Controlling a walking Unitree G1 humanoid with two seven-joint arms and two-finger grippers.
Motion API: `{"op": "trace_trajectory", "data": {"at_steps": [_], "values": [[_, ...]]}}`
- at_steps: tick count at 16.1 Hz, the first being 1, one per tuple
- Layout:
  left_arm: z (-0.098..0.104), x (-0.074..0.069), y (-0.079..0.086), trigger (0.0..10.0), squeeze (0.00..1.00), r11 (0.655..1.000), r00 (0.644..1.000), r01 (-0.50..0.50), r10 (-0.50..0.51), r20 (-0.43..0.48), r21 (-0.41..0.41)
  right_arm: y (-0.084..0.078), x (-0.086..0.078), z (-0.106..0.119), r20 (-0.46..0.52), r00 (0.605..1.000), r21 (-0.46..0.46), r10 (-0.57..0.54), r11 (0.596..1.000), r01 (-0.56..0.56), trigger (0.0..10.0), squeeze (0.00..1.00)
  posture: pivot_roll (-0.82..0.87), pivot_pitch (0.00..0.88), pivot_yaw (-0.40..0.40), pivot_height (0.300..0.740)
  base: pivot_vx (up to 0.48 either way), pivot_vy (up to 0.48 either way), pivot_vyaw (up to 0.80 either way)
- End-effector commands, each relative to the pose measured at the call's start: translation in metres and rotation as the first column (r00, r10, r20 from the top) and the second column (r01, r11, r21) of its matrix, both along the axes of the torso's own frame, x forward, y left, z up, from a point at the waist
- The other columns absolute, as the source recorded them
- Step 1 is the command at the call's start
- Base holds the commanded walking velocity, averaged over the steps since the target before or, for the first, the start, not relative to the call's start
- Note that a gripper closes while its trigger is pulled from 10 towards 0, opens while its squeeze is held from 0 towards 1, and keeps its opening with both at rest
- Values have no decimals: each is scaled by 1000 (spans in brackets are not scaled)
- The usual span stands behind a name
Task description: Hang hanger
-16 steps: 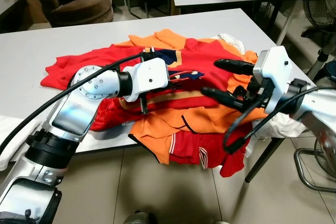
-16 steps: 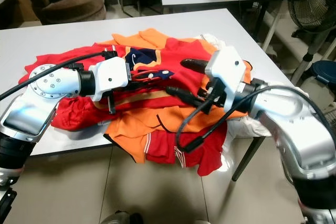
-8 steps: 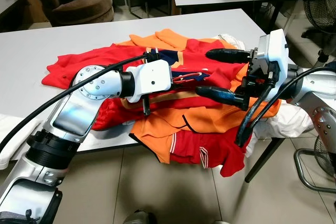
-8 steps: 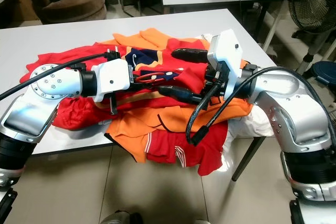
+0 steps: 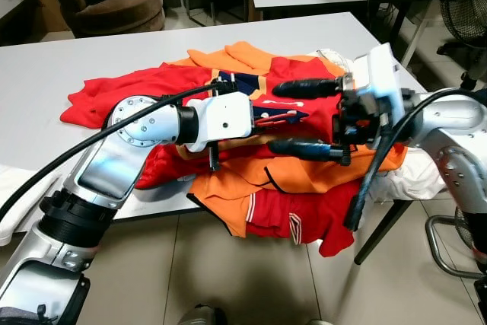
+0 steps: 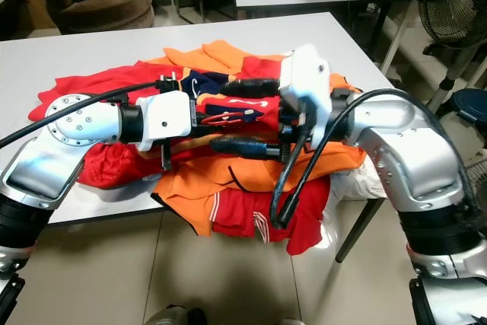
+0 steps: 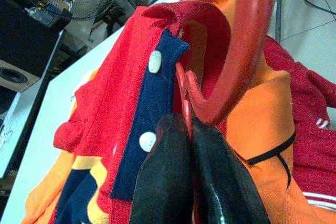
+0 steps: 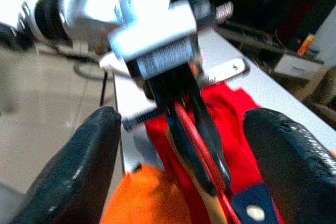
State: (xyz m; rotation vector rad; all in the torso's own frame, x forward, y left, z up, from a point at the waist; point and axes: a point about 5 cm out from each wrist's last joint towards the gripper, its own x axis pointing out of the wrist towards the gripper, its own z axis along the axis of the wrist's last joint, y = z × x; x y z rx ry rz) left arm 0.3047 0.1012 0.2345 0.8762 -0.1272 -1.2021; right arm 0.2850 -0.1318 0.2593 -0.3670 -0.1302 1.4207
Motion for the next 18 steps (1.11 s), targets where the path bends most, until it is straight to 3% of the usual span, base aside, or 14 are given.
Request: {"op": "trace_trajectory", "data": {"at_steps": [1,6,18], "values": [[6,-6,-6,10000,0,999,998,49,-49,27,-1,1,1,2,29,1000,-27,12,1000,-11,0,0,-176,69,75,740,0,0,0],[4,-9,-4,10000,0,998,998,63,-64,27,28,3,11,-2,63,998,-44,-6,999,9,0,0,-165,70,77,740,0,0,0],[4,-10,-1,10000,0,998,998,55,-55,23,31,12,5,-5,60,996,-37,73,997,-71,0,0,-154,63,70,740,0,0,0]]}}
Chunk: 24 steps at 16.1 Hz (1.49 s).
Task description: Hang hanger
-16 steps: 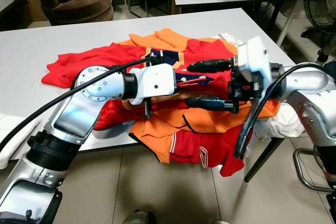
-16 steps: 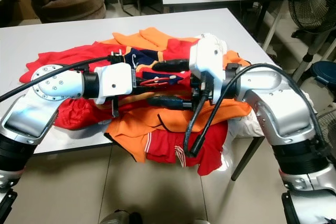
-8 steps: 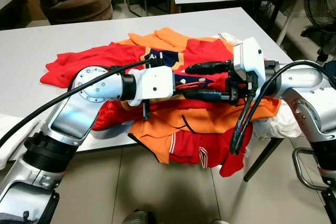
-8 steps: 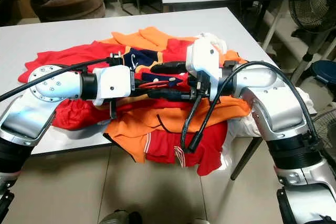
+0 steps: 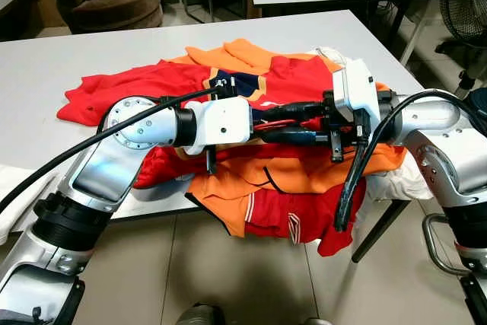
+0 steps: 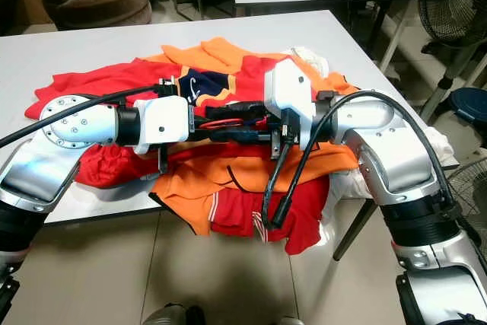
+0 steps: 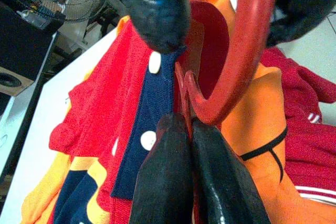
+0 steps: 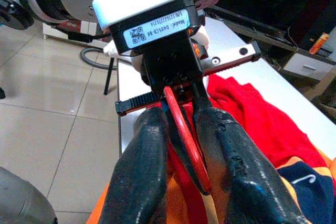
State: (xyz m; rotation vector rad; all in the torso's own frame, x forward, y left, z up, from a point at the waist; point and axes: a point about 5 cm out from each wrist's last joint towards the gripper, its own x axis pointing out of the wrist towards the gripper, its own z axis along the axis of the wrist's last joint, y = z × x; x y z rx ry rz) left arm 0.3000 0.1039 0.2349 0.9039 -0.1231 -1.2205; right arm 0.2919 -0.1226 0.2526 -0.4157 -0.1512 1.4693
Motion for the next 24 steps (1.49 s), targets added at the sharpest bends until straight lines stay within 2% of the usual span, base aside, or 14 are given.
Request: {"op": "trace_trajectory", "data": {"at_steps": [1,11,14,15,16,18,24], "values": [[3,-6,-3,10000,0,999,999,38,-38,17,4,3,-2,2,23,999,-4,22,1000,-22,0,0,-154,62,71,740,0,0,0],[1,-4,-2,10000,0,999,999,42,-42,16,12,3,-7,7,31,999,8,39,999,-39,0,0,-156,58,78,740,0,0,0],[2,-4,-2,10000,0,999,999,39,-39,17,-10,1,-9,7,29,999,6,42,999,-42,0,0,-158,59,78,740,0,0,0],[2,-3,-2,10000,224,999,999,38,-38,0,-25,1,-9,7,28,999,5,41,999,-41,0,0,-158,60,78,740,0,0,0],[3,-3,-2,10000,1000,998,999,34,-35,-29,-57,0,-9,7,28,999,3,39,999,-39,0,0,-158,58,78,740,0,0,0],[8,-4,0,10000,1000,996,998,39,-42,-43,-85,-2,-8,5,28,999,-2,25,1000,-25,0,0,-159,56,78,740,0,0,0],[12,-11,13,10000,1000,995,996,63,-67,-58,-75,-11,1,4,44,998,1,-53,999,53,0,0,-153,53,79,740,0,0,0]]}}
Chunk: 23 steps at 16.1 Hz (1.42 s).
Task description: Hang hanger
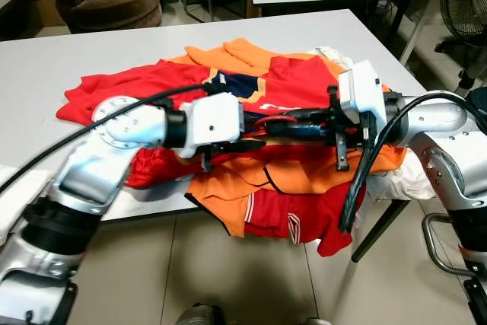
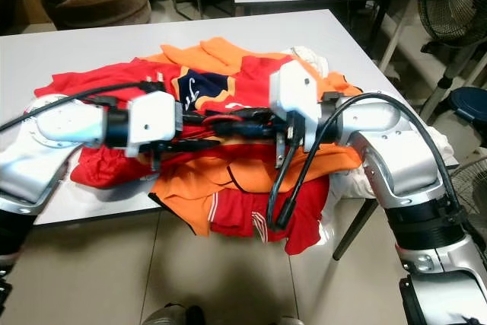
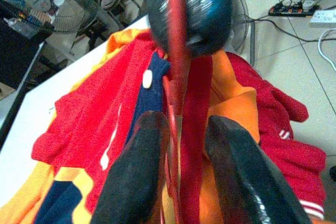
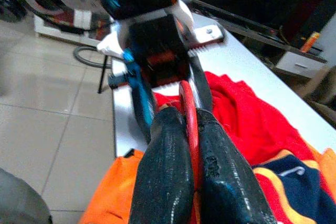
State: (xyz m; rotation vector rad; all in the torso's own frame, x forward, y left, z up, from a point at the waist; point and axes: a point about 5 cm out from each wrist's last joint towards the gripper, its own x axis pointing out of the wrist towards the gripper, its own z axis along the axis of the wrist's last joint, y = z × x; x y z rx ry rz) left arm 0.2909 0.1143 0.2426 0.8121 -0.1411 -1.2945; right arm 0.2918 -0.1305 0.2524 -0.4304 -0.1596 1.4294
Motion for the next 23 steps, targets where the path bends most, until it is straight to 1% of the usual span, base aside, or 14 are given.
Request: {"op": "trace_trajectory", "data": {"at_steps": [1,2,4,6,9,11,13,14,15,18,20,21,22,23], "values": [[6,-2,3,10000,1000,1000,999,7,-7,38,-1,-3,2,3,25,999,-3,-22,1000,22,0,0,-153,53,79,740,0,0,0],[6,-3,2,10000,1000,1000,998,14,-14,57,6,-3,3,2,30,999,-6,-32,999,32,0,0,-151,53,77,740,0,0,0],[14,-4,3,10000,0,999,997,14,-12,72,-36,-4,7,0,48,996,-15,-69,997,70,0,0,-151,52,79,740,0,0,0],[30,-1,16,10000,0,994,997,-37,44,70,-107,-8,10,-2,77,991,-37,-107,993,110,0,0,-158,51,79,740,0,0,0],[46,11,70,10000,0,952,967,-242,252,35,-188,-10,12,-4,91,985,-27,-145,989,148,0,0,-160,51,77,740,0,0,0],[46,11,89,10000,0,922,945,-325,323,-44,-212,-10,13,-3,97,984,-16,-151,988,153,0,0,-151,52,71,740,0,0,0],[13,4,95,10000,0,899,891,-434,417,-179,-64,-5,14,1,122,978,16,-172,985,171,0,0,-143,49,71,740,0,0,0],[-8,1,86,10000,702,859,840,-504,465,-280,-88,-1,16,3,141,970,47,-199,980,195,0,0,-144,49,73,740,0,0,0],[-21,-6,74,10000,1000,835,817,-530,457,-351,-146,2,17,5,154,961,76,-230,972,220,0,0,-144,48,75,740,0,0,0],[-32,-18,69,10000,1000,778,769,-599,494,-406,-188,7,20,7,172,942,126,-287,955,268,0,0,-146,50,73,740,0,0,0],[-38,-19,74,10000,1000,662,662,-726,603,-444,-184,15,19,9,176,940,152,-292,952,267,0,0,-145,51,64,740,0,0,0],[-39,-18,77,10000,588,632,637,-754,639,-431,-178,16,18,9,177,941,154,-290,952,264,0,0,-144,51,63,740,0,0,0],[-37,-17,84,10000,0,561,587,-804,692,-420,-199,17,17,8,176,944,149,-278,956,254,0,0,-143,53,60,740,0,0,0],[-36,-18,92,10000,0,520,554,-830,720,-418,-203,19,15,8,171,950,143,-261,961,238,0,0,-140,51,57,740,0,0,0]]}}
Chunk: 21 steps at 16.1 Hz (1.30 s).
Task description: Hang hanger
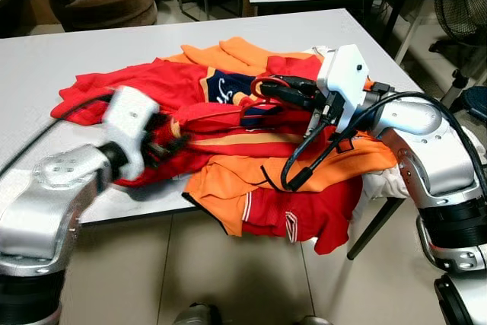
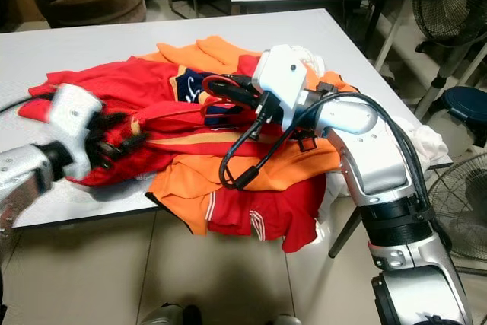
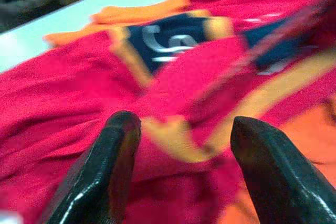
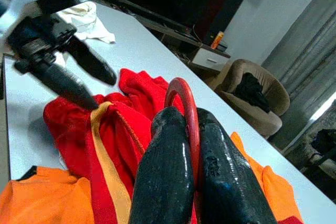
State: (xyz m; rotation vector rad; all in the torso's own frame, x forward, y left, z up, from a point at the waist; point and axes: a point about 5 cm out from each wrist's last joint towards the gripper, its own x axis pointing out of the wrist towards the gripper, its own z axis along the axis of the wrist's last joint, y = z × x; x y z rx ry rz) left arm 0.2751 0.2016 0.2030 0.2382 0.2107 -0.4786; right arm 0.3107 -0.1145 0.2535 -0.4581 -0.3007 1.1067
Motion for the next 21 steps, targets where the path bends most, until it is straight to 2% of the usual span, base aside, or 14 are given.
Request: {"op": "trace_trajectory", "data": {"at_steps": [1,4,5,6,7,9,10,11,14,15,16,19,20,21], "values": [[0,-5,8,10000,0,998,999,-43,44,-6,43,3,-6,6,26,999,2,35,999,-35,0,0,-139,51,55,740,0,0,0],[-5,-7,1,10000,0,998,999,-40,42,-30,42,5,-9,7,23,998,8,58,998,-58,0,0,-137,49,54,740,0,0,0],[-3,-8,-12,10000,0,1000,999,3,-4,-40,-30,6,-10,7,24,998,8,61,998,-61,0,0,-140,48,57,740,0,0,0],[-2,-10,-19,10000,0,997,998,38,-42,-48,-72,7,-10,8,24,998,8,62,998,-62,0,0,-140,47,57,740,0,0,0],[-2,-11,-21,10000,0,995,997,51,-55,-51,-81,7,-10,8,24,998,8,63,998,-63,0,0,-141,48,58,740,0,0,0],[-8,-6,-22,10000,0,999,999,5,-7,-49,-47,9,-10,8,25,997,6,70,997,-71,0,0,-143,48,58,740,0,0,0],[-11,-4,-20,2745,0,999,998,-35,33,-51,-37,9,-11,8,24,997,4,75,997,-75,0,0,-141,46,59,740,0,0,0],[-12,-2,-17,0,0,998,997,-63,62,-52,-25,10,-11,8,24,997,3,80,997,-80,0,0,-141,46,59,740,0,0,0],[-13,3,-4,0,0,984,987,-158,159,-6,76,11,-13,8,21,996,3,89,996,-89,0,0,-144,41,61,740,0,0,0],[-11,5,-2,2471,0,980,983,-182,181,11,75,11,-13,8,20,996,3,91,996,-91,0,0,-143,40,61,740,0,0,0],[-10,6,-2,3176,0,980,983,-184,184,12,71,11,-13,8,21,996,2,92,996,-92,0,0,-143,40,61,740,0,0,0],[-14,6,-9,4353,0,986,987,-160,160,-2,43,11,-14,7,17,995,4,96,995,-97,0,0,-144,40,64,740,0,0,0],[-15,6,-12,3922,0,988,989,-150,150,-4,40,12,-14,7,16,995,4,98,995,-98,0,0,-144,40,61,740,0,0,0],[-15,6,-14,4745,0,990,990,-142,142,-7,27,12,-14,7,15,995,3,98,995,-98,0,0,-144,40,61,740,0,0,0]]}}
